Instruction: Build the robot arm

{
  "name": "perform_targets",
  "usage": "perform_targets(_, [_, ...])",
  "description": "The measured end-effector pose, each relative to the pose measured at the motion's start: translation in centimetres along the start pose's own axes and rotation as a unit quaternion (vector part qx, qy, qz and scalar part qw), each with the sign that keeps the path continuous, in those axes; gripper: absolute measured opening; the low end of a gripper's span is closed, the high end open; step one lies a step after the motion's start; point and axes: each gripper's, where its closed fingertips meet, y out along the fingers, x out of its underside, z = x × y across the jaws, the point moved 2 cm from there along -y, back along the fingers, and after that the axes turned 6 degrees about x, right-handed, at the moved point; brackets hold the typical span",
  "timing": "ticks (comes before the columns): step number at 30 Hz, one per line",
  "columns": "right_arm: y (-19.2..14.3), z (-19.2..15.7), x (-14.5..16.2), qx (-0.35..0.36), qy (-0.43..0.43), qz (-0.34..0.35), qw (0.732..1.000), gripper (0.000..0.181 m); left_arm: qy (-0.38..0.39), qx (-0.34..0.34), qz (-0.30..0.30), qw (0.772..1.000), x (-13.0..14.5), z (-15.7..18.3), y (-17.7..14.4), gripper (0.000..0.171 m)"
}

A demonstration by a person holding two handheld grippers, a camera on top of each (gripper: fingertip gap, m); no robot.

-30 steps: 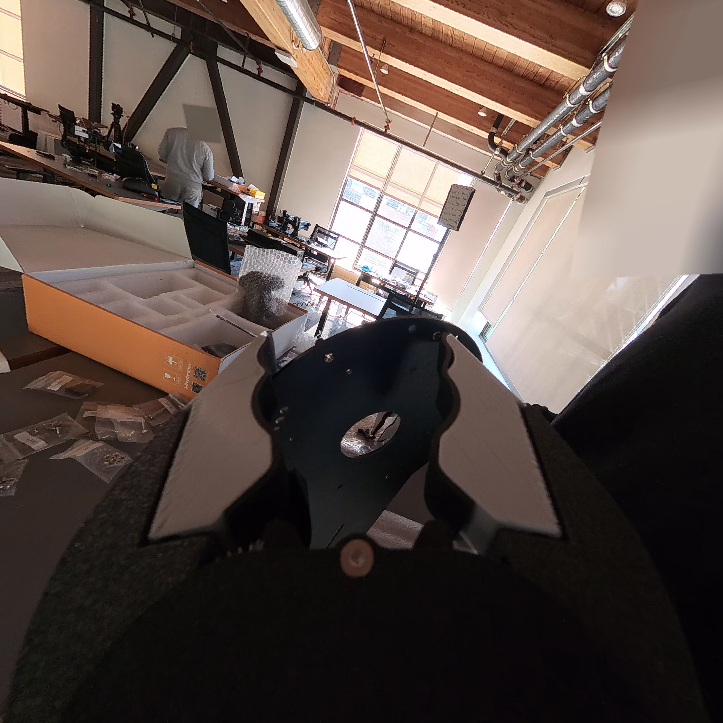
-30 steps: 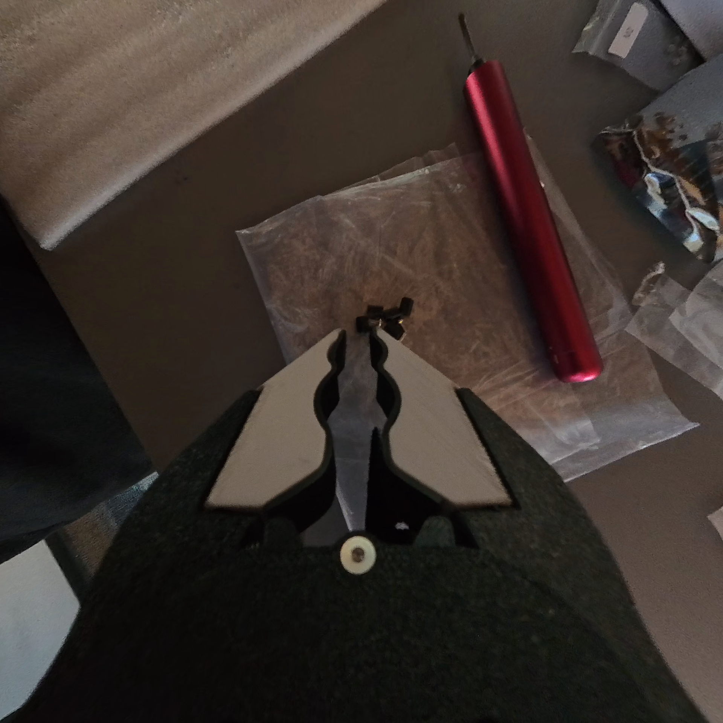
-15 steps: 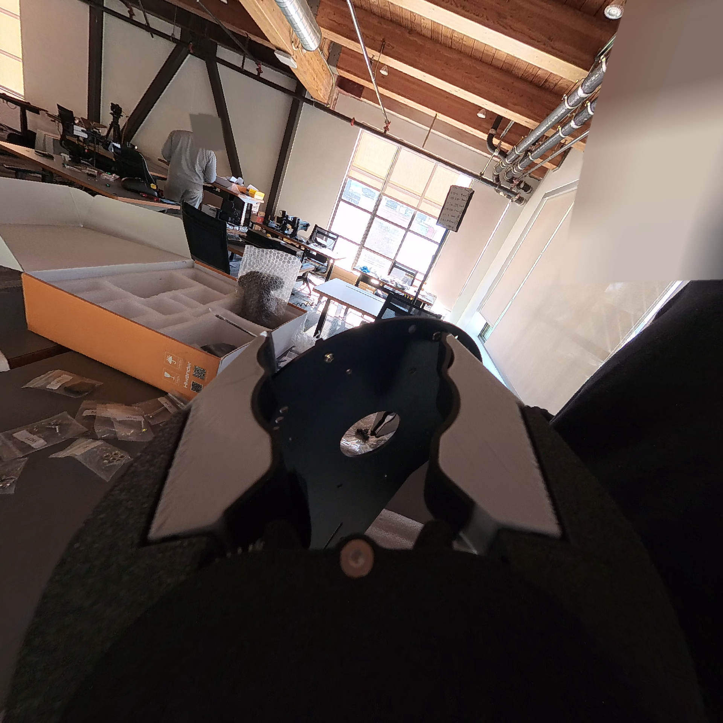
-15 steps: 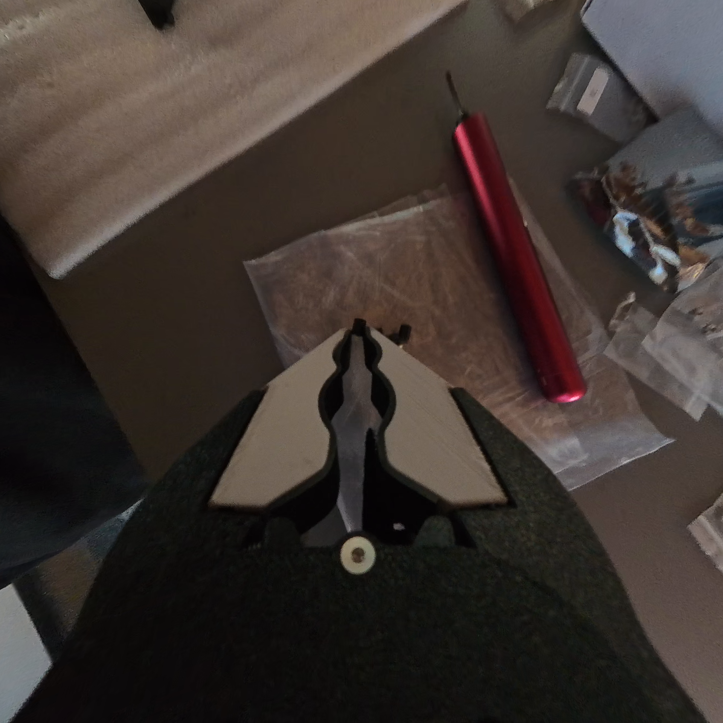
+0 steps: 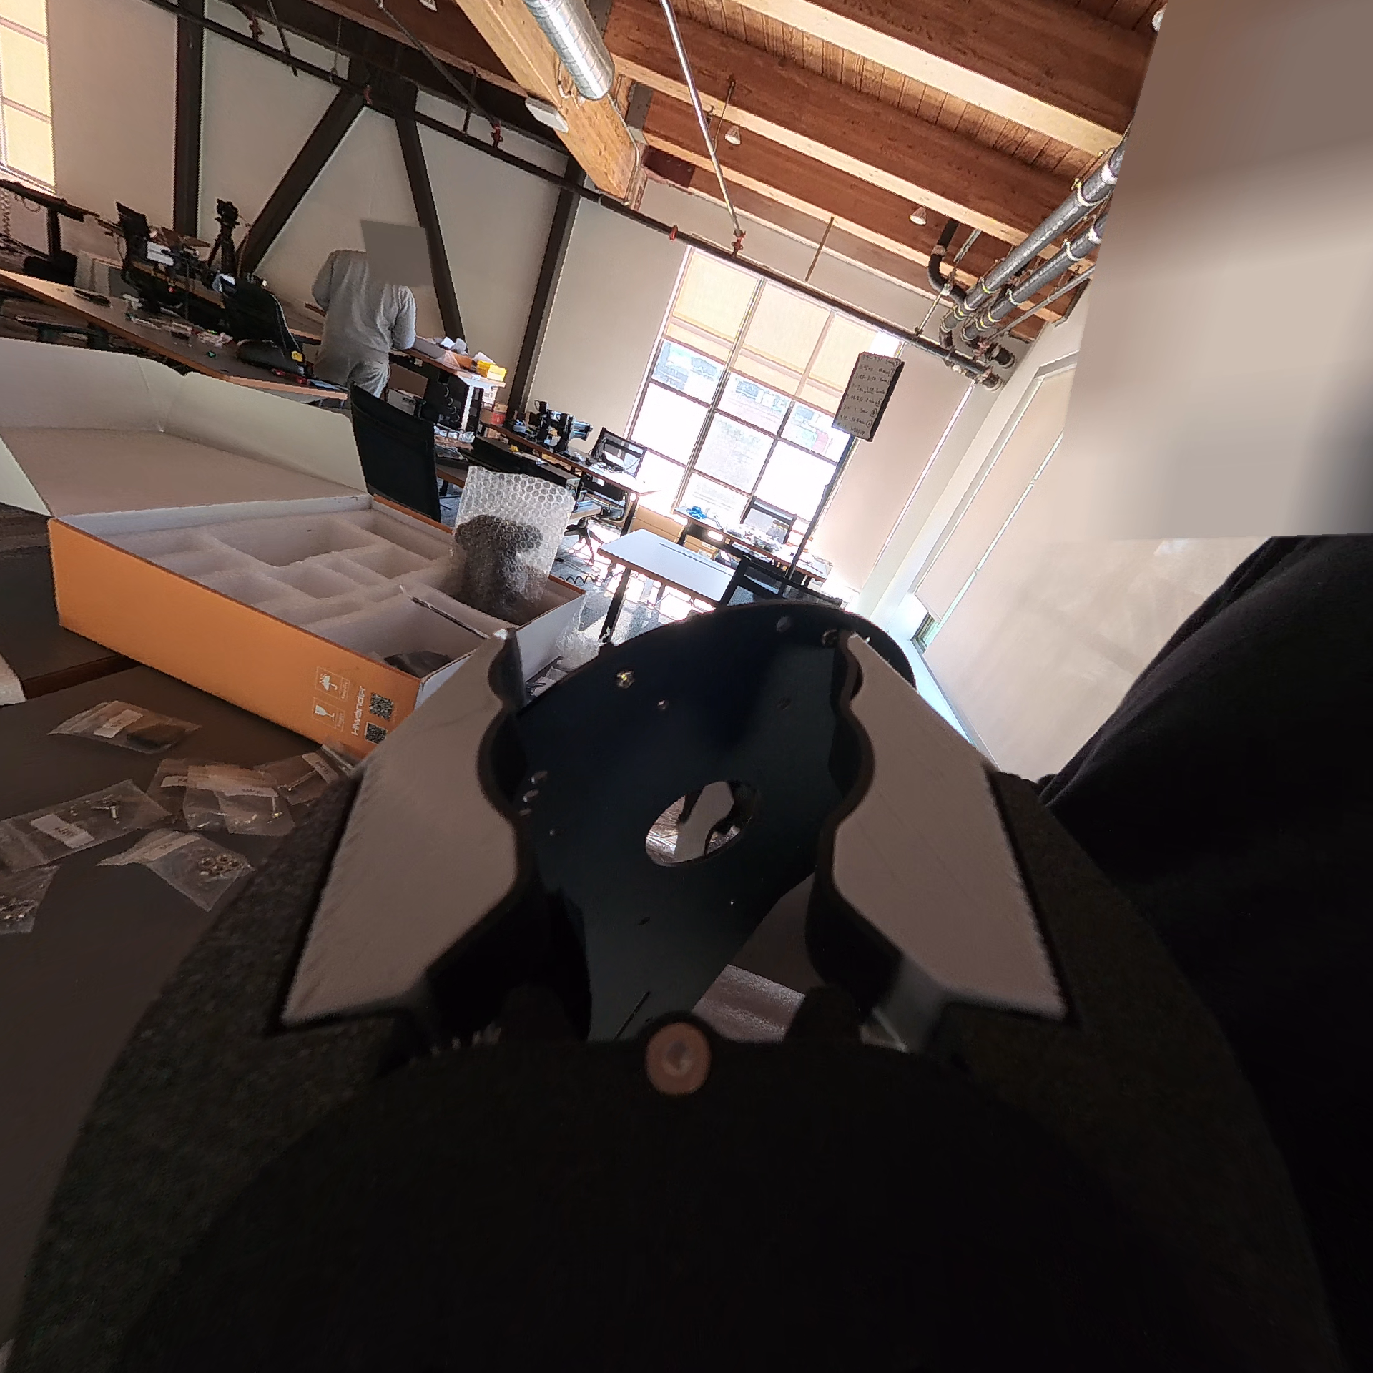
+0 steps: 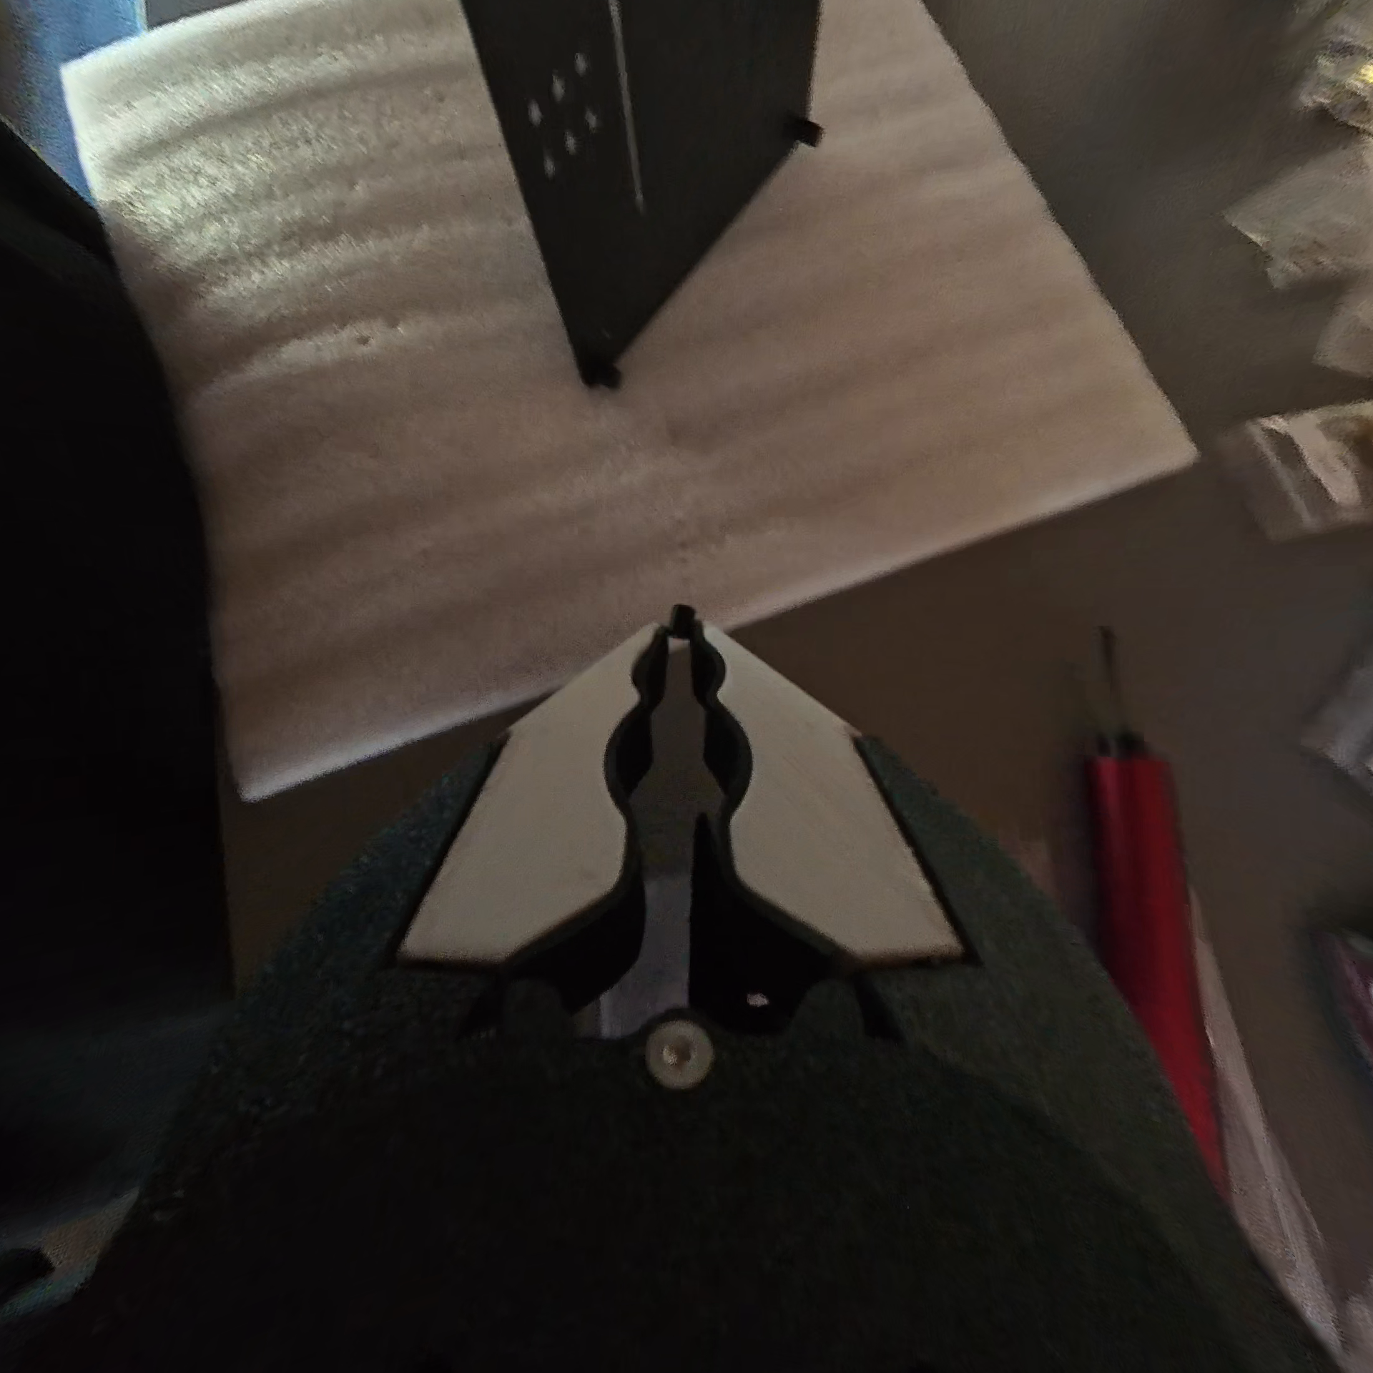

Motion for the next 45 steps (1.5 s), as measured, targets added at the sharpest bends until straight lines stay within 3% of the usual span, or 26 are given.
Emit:
perform_targets(3, [1.8, -1.2, -1.4, -0.025, -0.029, 0.009, 0.999, 0.005, -0.001, -0.001, 0.001, 1.0, 0.0, 0.0, 0.0, 0.082])
perform_targets(6, [2.9, -1.3, -0.8, -0.023, -0.049, -0.018, 0.998, 0.006, 0.0, -0.002, 0.001, 1.0, 0.0, 0.0, -0.1, 0.082])
perform_targets(16, [2.8, -1.3, -0.7, -0.012, 0.009, -0.011, 1.0, 0.012, -0.001, 0.0, 0.0, 1.0, 0.0, -0.1, 0.0, 0.082])
perform_targets(26, [2.5, -1.1, -1.4, 0.006, 0.002, -0.004, 1.0, 0.005, -0.001, 0.0, 0.0, 1.0, 0.0, -0.1, -0.1, 0.082])
perform_targets(28, [1.4, -0.4, -3.5, 0.021, -0.016, 0.027, 0.999, 0.006, -0.001, 0.001, 0.0, 1.0, 0.0, -0.1, -0.1, 0.083])
perform_targets(31, [-2.2, 1.4, -10.3, 0.057, -0.089, 0.122, 0.987, 0.005, -0.002, 0.002, 0.001, 1.0, 0.0, -0.2, 0.0, 0.082])
perform_targets(34, [-6.5, 3.0, -18.1, 0.101, -0.214, 0.218, 0.947, 0.005, 0.001, 0.001, -0.002, 1.0, 0.0, -0.3, 0.2, 0.082])
perform_targets(37, [-8.5, 3.6, -23.3, 0.118, -0.325, 0.262, 0.901, 0.005, 0.004, -0.001, -0.007, 1.0, 0.0, -0.3, 0.4, 0.082])
perform_targets(45, [-8.3, 1.9, -26.9, 0.088, -0.446, 0.288, 0.843, 0.005, 0.005, -0.007, -0.007, 1.0, 0.0, -0.1, 0.1, 0.082])
